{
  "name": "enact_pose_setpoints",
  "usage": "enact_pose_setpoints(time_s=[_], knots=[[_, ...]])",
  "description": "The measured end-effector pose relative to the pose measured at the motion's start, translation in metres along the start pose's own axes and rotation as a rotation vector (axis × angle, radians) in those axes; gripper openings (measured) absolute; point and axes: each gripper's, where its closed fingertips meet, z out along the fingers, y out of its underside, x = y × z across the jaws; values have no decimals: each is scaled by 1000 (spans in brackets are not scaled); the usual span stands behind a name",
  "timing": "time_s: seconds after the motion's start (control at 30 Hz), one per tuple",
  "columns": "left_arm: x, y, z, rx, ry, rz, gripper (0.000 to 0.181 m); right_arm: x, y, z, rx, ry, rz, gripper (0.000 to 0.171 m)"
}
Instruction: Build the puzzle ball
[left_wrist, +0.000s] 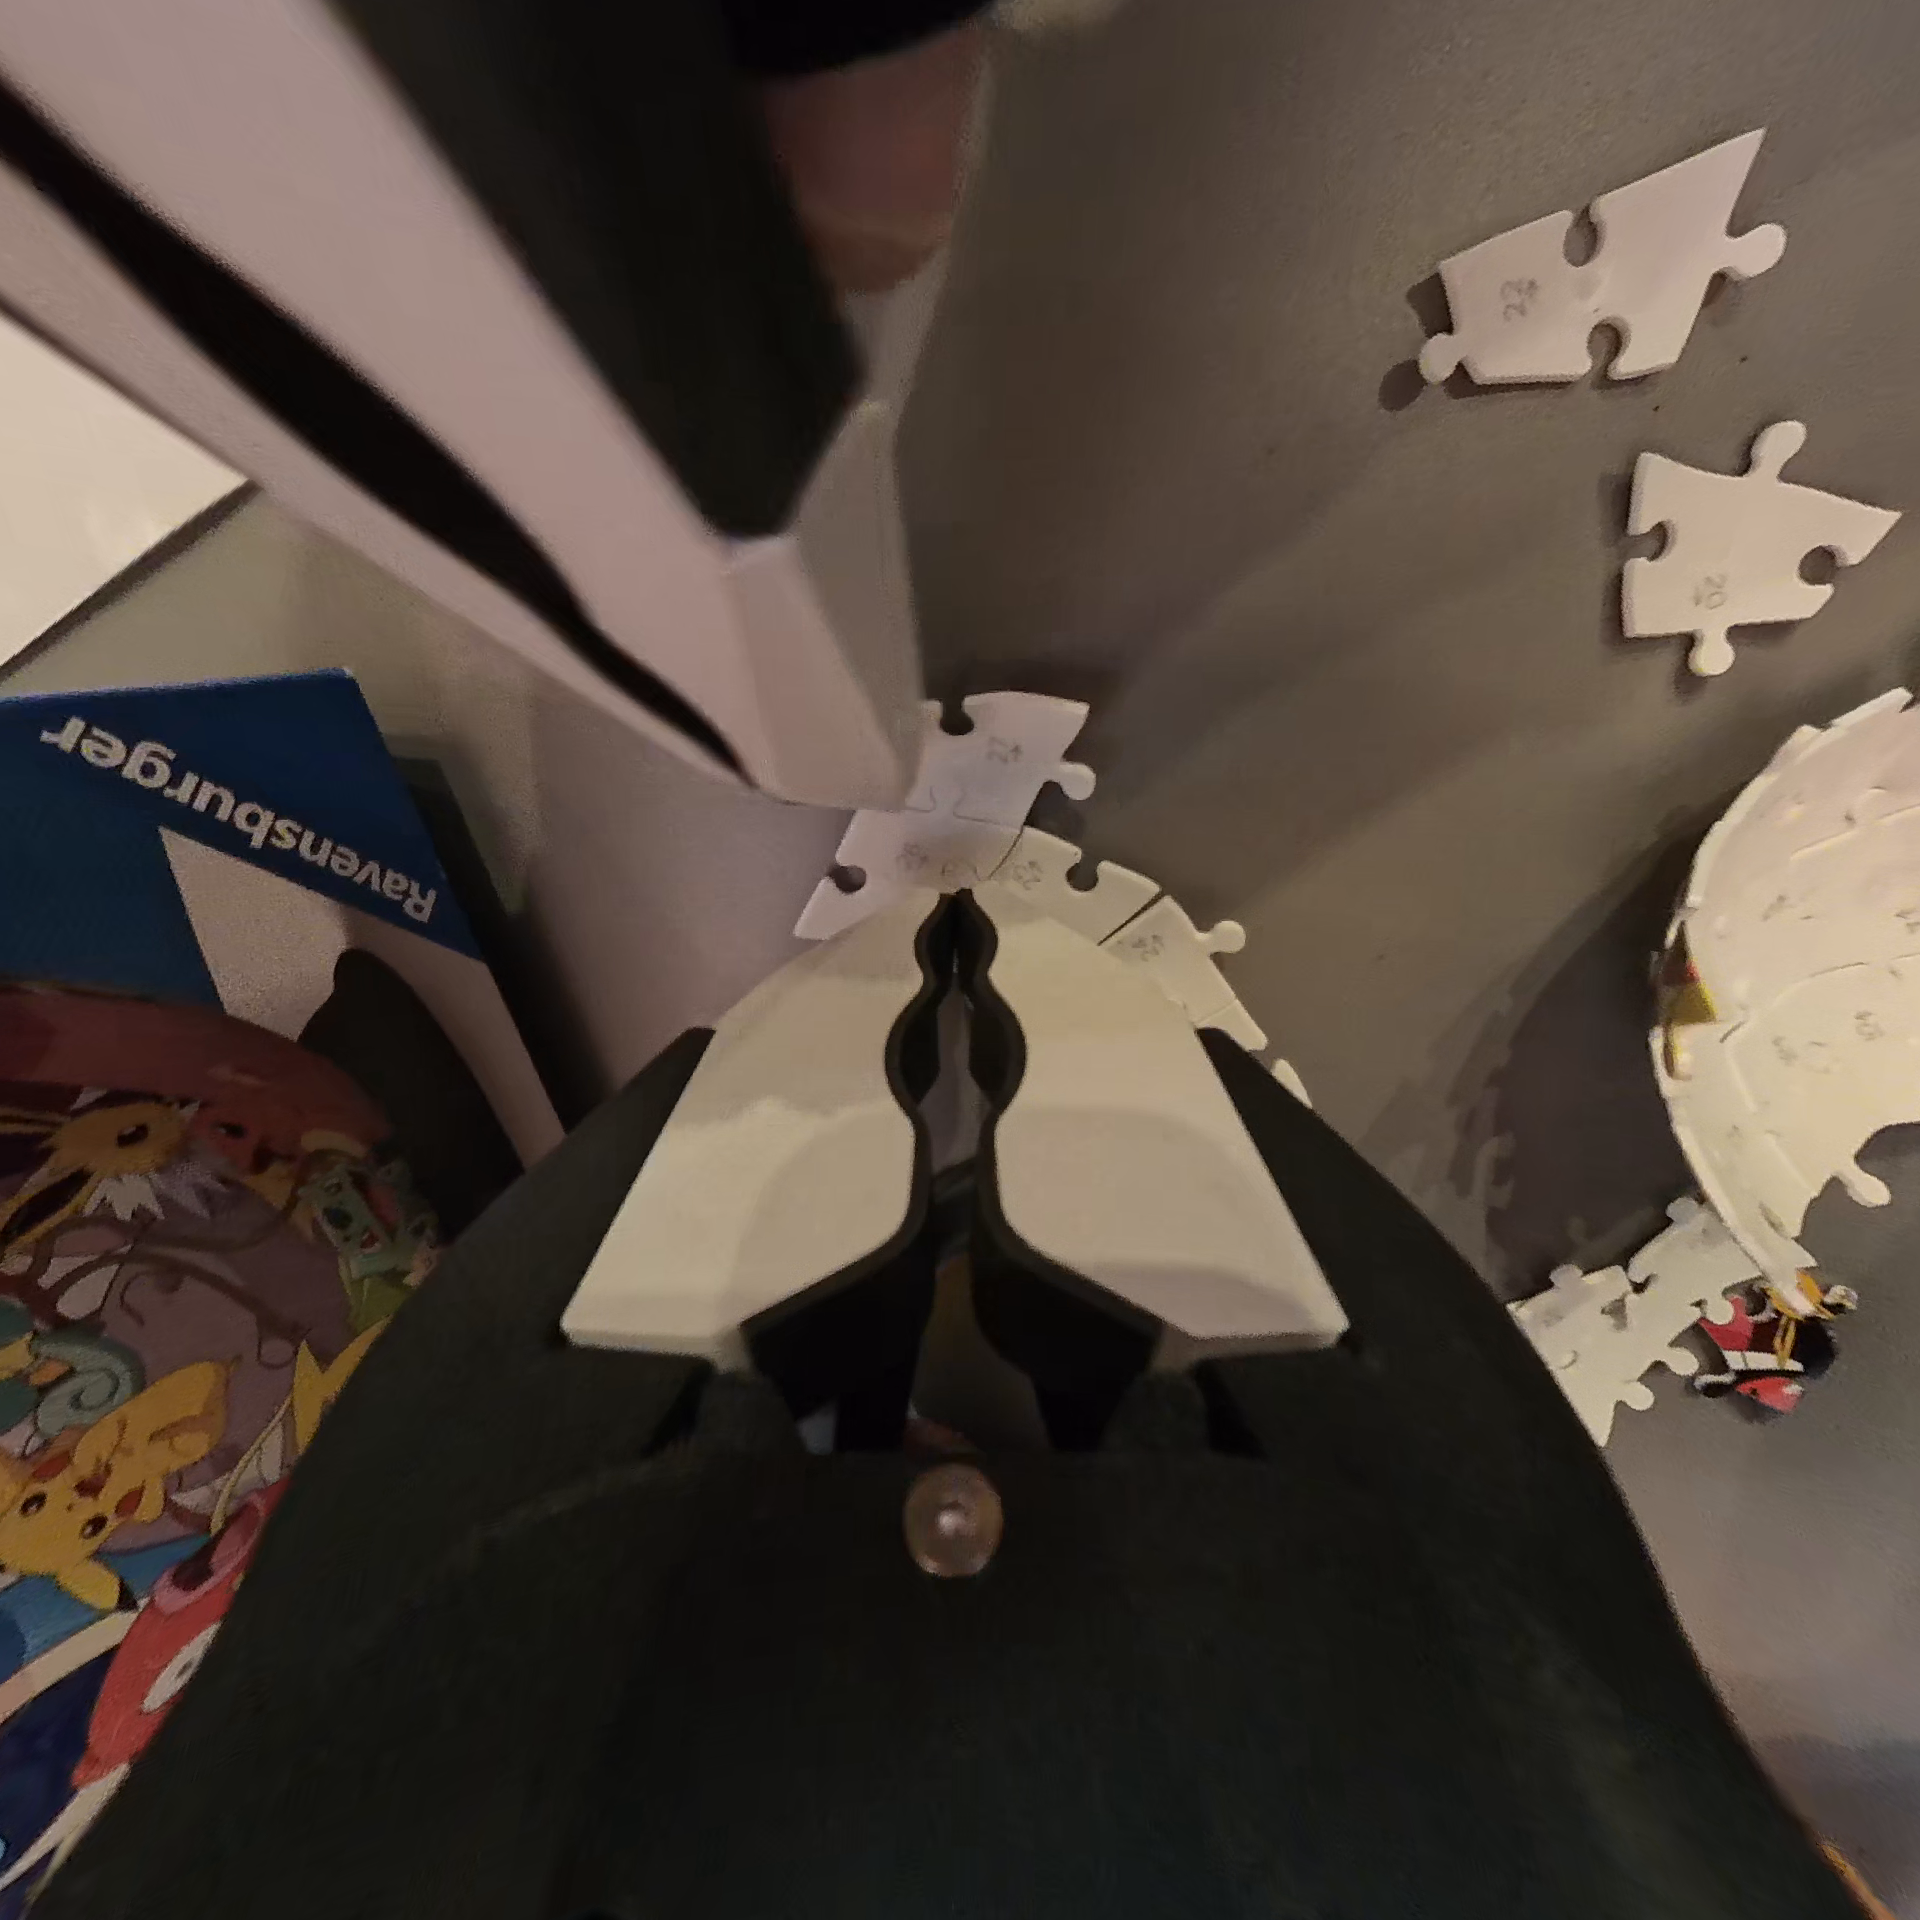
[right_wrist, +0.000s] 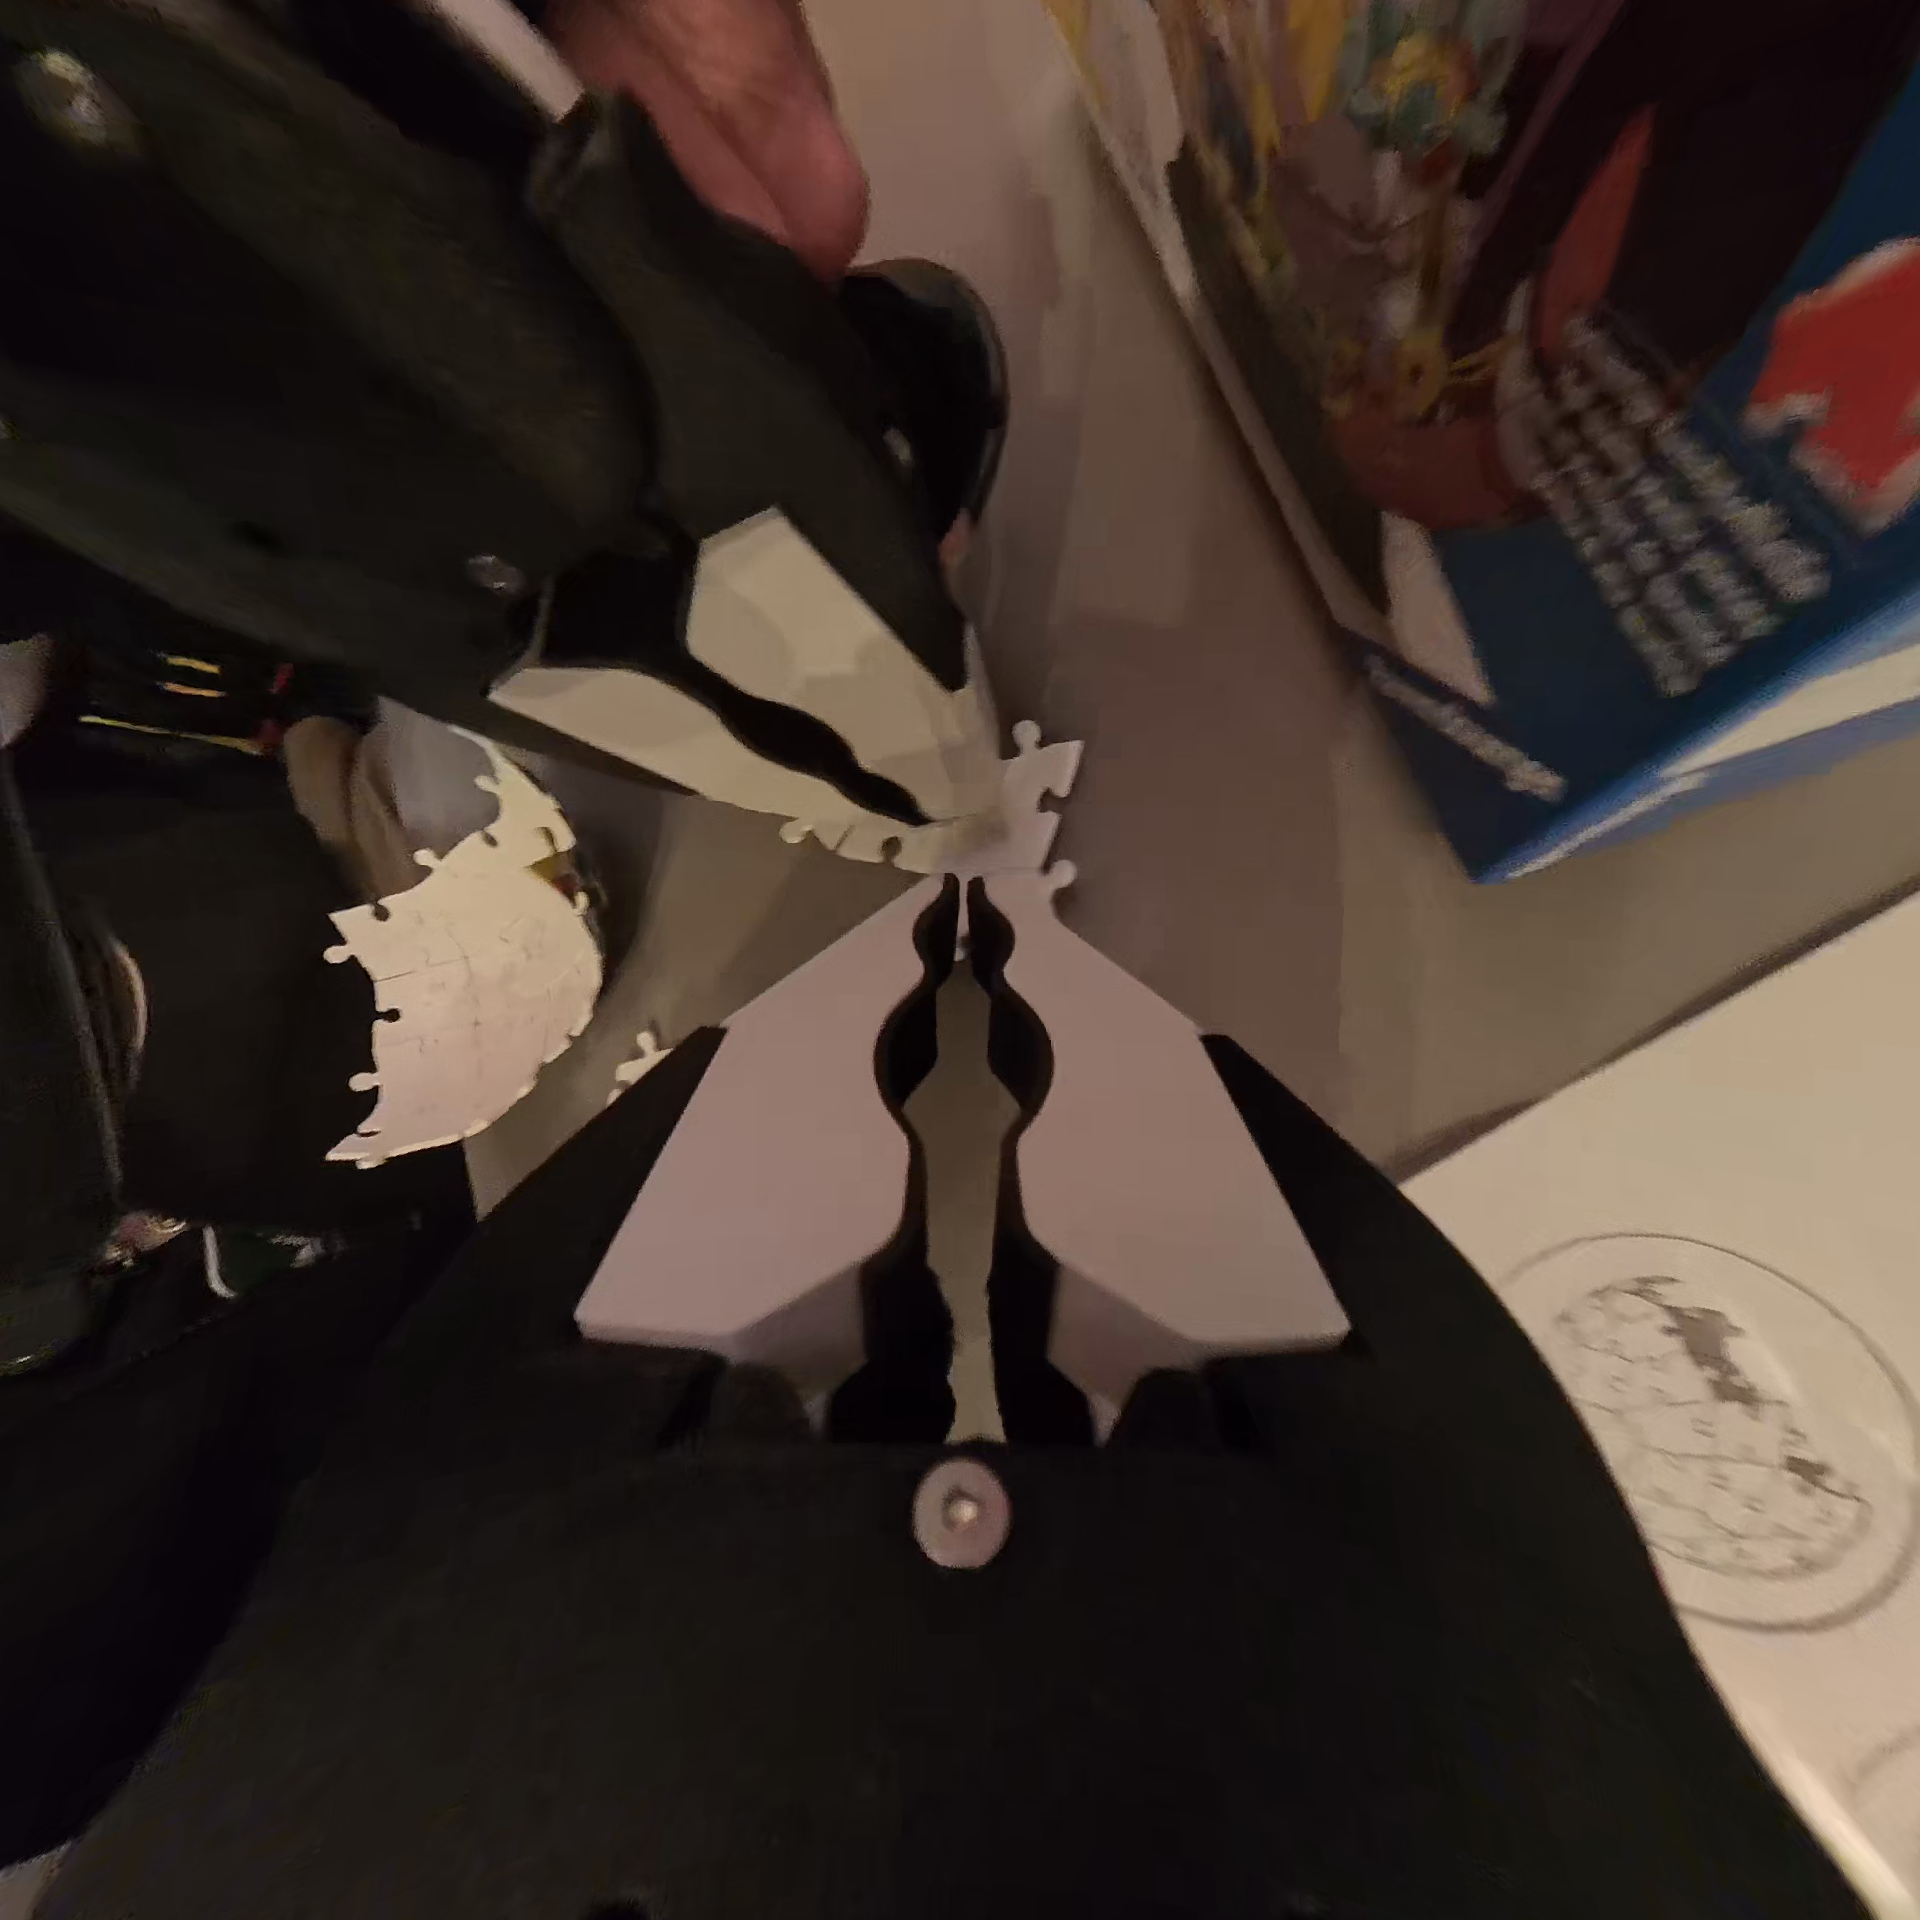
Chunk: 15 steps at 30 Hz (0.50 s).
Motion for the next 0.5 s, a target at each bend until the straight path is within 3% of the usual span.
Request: enact_pose_setpoints(time_s=[0.03, 0.5], knots=[[0, 0, 0, 5, 2, -4, 0, -4, 2, 3, -4, -19, 6, 0], [3, -1, 0, 25, 2, -10, 0, -6, 12, 30, -66, 14, 10, 0]])
